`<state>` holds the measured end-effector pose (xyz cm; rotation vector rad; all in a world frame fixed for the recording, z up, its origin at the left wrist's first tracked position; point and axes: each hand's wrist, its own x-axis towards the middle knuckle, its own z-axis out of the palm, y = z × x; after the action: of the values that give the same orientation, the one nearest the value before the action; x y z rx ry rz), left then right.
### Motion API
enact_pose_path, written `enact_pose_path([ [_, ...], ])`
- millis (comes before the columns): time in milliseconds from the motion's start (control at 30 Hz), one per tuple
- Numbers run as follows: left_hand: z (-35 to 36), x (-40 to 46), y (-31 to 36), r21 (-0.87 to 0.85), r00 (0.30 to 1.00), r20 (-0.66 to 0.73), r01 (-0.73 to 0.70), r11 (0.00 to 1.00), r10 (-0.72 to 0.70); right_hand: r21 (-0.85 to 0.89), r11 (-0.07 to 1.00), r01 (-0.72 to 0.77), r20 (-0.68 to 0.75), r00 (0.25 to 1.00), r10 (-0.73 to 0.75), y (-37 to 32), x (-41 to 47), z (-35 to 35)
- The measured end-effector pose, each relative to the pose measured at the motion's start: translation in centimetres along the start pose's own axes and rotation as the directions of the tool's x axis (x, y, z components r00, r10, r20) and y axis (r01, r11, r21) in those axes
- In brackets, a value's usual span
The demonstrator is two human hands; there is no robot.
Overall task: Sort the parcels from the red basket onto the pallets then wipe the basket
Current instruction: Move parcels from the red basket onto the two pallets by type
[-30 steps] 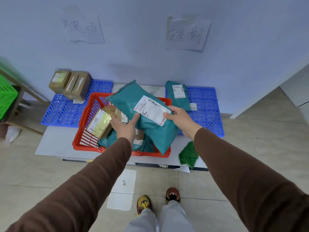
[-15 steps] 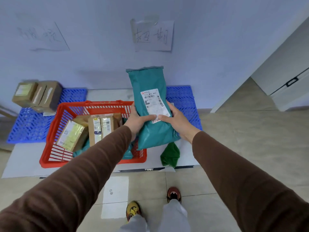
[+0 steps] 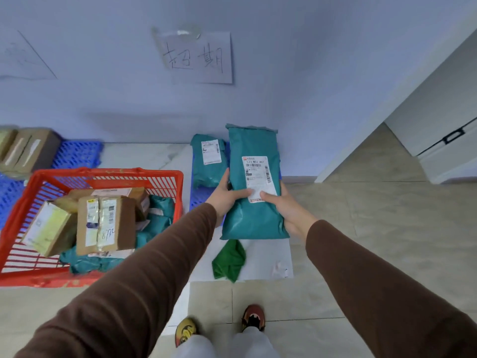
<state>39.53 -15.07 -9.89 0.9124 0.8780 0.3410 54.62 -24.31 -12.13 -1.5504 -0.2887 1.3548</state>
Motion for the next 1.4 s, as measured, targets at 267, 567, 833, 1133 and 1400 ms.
enact_pose_path([
  [267, -1.0, 5.8, -2.4, 0.09, 0.986, -0.145, 0.09, 0.992, -0.077, -0.13, 0.991, -0.045, -0.058, 0.998, 0.038, -0.3, 5.7, -1.4],
  [567, -3.9, 12.6, -4.7, 0.177, 0.986, -0.159, 0.069, 0.982, -0.041, -0.336, 0.942, 0.008, 0.01, 1.0, -0.005, 0.3, 13.0, -1.5],
  [833, -5.0, 19.5, -6.1, 0.313, 0.98, -0.198, 0.038, 0.949, 0.026, -0.368, 0.929, 0.048, 0.018, 0.999, -0.045, 1.9, 20.2, -2.4],
  [1133, -6.6, 21.4, -8.7, 0.531, 0.941, -0.337, 0.184, 0.827, 0.007, -0.363, 0.927, -0.092, -0.017, 0.996, 0.092, 5.5, 24.5, -3.0],
  [1400, -5.2, 17.8, -7.1, 0.473, 0.934, -0.357, 0.162, 0.866, 0.02, -0.343, 0.934, -0.095, -0.028, 0.996, 0.09, 2.0, 19.3, -2.3],
])
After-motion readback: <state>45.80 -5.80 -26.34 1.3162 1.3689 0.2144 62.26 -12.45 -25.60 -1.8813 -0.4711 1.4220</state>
